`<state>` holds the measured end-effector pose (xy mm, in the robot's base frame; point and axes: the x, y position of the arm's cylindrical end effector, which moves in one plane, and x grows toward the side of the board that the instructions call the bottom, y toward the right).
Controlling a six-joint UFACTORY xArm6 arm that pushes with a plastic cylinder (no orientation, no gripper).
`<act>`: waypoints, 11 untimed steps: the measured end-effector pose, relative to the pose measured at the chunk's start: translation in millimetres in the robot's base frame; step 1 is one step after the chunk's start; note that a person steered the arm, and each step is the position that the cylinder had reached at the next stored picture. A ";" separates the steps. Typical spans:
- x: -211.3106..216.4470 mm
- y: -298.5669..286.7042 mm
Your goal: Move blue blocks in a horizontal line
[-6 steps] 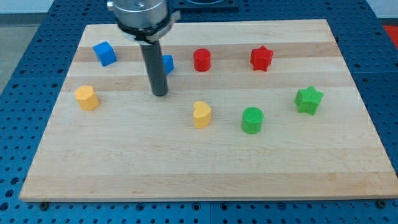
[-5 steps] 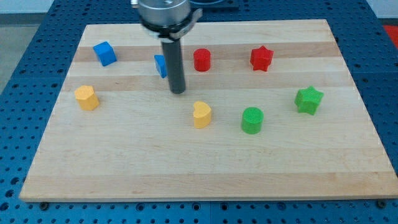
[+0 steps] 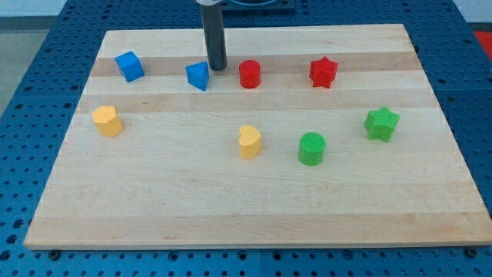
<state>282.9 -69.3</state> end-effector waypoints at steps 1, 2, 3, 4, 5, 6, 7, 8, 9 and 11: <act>-36.8 -31.5; -40.9 -95.4; -23.7 -154.3; 19.8 -179.9; 37.1 -180.7; 10.1 -180.7; -3.6 -167.8; -13.2 -142.9; -18.9 -116.6; -22.9 -64.5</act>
<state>259.9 -133.8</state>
